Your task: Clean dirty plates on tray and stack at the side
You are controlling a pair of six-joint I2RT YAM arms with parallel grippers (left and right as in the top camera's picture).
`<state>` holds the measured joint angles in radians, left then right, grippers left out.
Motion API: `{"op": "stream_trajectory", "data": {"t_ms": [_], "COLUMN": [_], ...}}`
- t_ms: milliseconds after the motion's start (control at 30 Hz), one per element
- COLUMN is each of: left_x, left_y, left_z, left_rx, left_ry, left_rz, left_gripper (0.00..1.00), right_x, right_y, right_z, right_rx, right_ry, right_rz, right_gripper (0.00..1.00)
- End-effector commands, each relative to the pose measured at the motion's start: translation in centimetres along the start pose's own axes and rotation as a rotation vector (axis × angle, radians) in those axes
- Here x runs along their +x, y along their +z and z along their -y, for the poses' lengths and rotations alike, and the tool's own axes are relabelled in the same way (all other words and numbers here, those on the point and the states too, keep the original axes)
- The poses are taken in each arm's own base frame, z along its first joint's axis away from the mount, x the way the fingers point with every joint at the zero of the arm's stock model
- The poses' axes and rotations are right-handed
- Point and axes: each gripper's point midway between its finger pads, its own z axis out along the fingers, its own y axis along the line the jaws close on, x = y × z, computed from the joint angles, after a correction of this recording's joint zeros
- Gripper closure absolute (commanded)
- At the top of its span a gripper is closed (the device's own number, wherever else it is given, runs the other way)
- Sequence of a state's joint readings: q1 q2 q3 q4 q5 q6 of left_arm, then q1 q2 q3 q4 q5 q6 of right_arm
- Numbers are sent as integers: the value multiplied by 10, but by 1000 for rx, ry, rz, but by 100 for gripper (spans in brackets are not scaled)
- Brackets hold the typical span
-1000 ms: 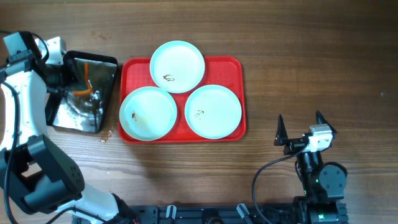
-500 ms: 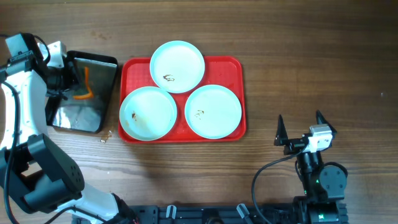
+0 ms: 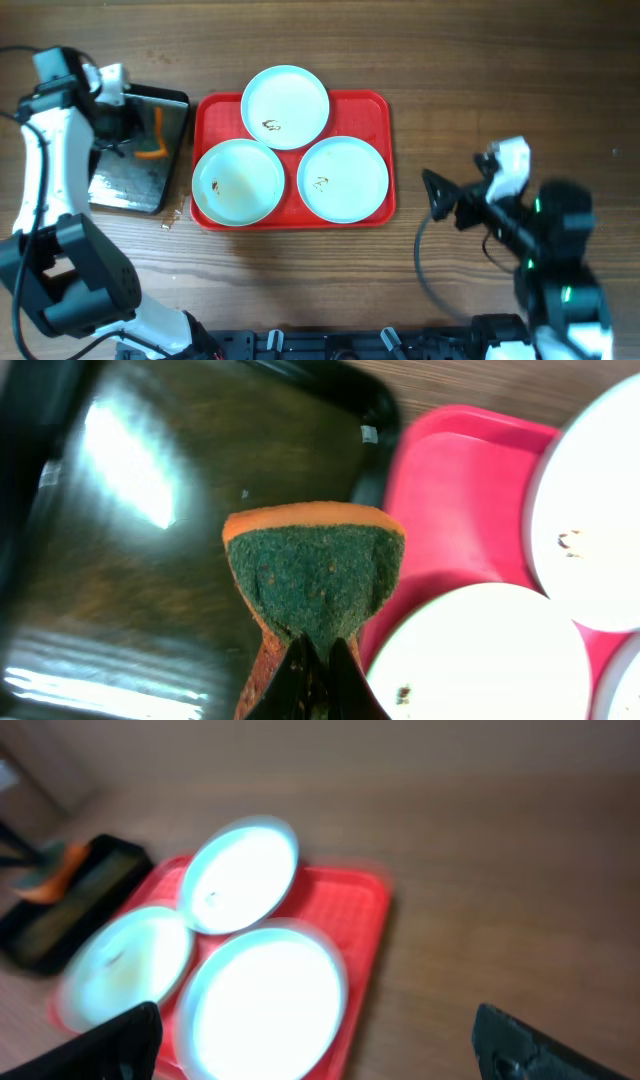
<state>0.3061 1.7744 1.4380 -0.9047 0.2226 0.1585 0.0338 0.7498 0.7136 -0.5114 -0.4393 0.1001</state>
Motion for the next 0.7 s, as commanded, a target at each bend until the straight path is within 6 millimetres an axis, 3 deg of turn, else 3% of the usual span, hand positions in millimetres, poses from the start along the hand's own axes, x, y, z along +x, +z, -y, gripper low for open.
{"op": "stream_trajectory", "data": {"t_ms": [0,100,133,233,333,433,600,667], "left_x": [0,9,12,16,21,29,33,35], "left_y": [-5,-7,-8,-17,-27,-29,-28,-28], "left_z": [50,86,100,134,161,176,190,193], "left_rx": [46,78,91,123,150,169,186,191], "left_ry": [108,187,220,300,361,386,408,412], "left_rz": [10,-12,-14,5,16,1,0,-3], "left_gripper": [96,96,96,96,96,96,96,96], "right_x": [0,25,42,73,106,115,98,96], "right_y": [22,42,49,60,63,68,85,90], "right_z": [-27,-37,-36,-35,-20,-14,-18,3], "right_rx": [-191,-316,-317,-320,-118,-12,6,164], "right_ry": [304,448,477,436,402,332,412,500], "right_rz": [-227,-424,-500,-623,-744,-758,-671,-626], "right_gripper": [0,0,0,0,0,0,0,0]}}
